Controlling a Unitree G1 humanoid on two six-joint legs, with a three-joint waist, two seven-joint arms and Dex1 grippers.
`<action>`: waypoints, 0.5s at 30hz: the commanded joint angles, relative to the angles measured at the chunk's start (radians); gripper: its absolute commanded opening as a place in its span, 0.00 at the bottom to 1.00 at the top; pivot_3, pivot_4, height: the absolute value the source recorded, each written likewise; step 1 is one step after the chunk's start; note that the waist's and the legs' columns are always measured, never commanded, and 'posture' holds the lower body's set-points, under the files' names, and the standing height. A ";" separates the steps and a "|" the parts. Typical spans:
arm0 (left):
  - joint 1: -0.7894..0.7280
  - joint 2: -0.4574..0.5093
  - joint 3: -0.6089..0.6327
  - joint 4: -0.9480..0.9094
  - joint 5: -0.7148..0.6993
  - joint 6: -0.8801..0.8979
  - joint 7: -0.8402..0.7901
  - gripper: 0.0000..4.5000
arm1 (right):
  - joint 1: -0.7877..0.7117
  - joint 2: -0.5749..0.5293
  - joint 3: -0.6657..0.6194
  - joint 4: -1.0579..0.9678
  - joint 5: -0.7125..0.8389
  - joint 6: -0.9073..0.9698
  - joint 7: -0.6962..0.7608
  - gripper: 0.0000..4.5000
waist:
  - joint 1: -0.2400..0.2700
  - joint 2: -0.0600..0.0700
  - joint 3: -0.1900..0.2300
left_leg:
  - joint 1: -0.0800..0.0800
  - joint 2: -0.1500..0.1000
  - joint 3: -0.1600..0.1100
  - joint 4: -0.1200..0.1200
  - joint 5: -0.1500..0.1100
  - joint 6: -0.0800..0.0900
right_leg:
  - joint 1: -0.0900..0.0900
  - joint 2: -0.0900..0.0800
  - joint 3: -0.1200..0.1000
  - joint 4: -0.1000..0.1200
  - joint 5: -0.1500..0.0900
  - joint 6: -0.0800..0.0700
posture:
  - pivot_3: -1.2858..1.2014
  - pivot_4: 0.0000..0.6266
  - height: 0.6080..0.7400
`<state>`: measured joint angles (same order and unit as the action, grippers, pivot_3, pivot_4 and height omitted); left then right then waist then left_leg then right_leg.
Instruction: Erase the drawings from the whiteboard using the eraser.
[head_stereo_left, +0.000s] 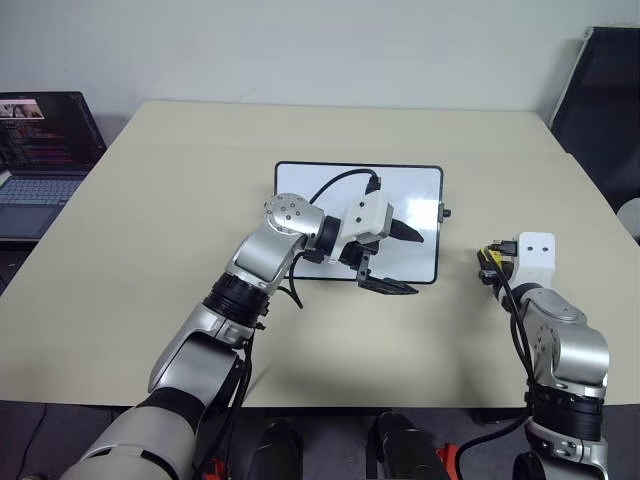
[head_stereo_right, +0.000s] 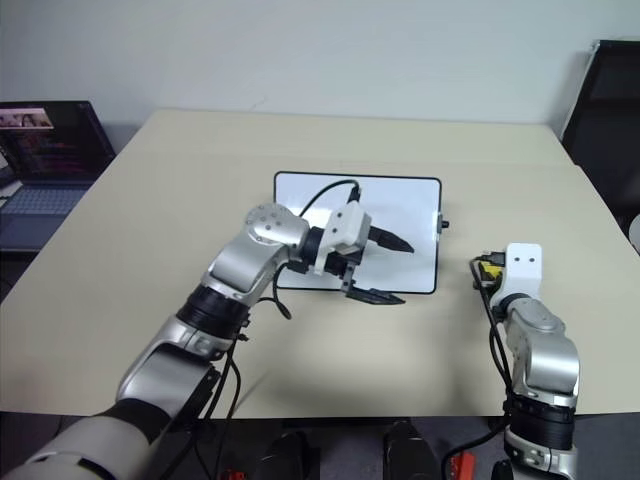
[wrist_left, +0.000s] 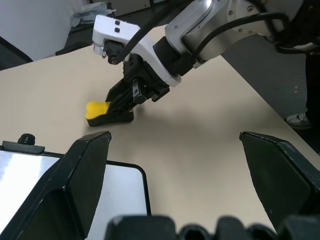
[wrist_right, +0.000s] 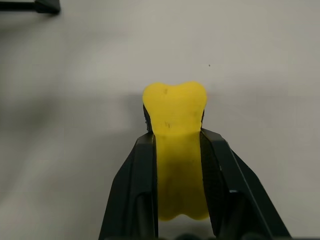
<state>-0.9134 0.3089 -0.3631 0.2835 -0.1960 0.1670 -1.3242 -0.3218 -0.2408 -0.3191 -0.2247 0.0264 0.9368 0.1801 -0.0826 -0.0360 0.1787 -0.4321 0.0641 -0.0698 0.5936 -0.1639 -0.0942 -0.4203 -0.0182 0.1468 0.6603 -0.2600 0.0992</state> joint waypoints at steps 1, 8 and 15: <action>0.006 0.001 0.008 -0.048 -0.006 0.000 -0.004 1.00 | -0.017 -0.038 -0.013 0.018 0.024 -0.056 0.009 0.52 | 0.000 0.001 0.000 | 0.000 0.000 0.000 0.000 0.000 0.000 | 0.000 0.000 0.000 0.000 0.000 0.000 | 0.52 0.24 1.00; 0.035 0.002 0.012 -0.071 -0.008 0.017 0.013 1.00 | 0.008 -0.071 -0.026 -0.048 0.081 -0.062 0.031 1.00 | 0.000 0.002 0.001 | 0.000 0.000 0.000 0.000 0.000 0.000 | 0.000 0.000 0.000 0.000 0.000 0.000 | 0.52 0.24 1.00; 0.120 0.029 0.091 -0.174 -0.059 0.121 0.094 1.00 | 0.152 -0.078 -0.104 -0.380 0.164 -0.002 0.039 1.00 | 0.000 0.003 0.000 | 0.000 0.000 -0.001 0.000 0.000 0.000 | 0.000 0.000 0.000 0.001 -0.001 0.001 | 0.52 0.24 1.00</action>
<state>-0.7988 0.3316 -0.3232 0.1651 -0.2241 0.2651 -1.2651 -0.1901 -0.3076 -0.3791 -0.5143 0.1772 0.9362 0.2243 -0.0825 -0.0335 0.1791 -0.4321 0.0640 -0.0711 0.5932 -0.1639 -0.0942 -0.4202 -0.0181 0.1463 0.6611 -0.2606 0.1005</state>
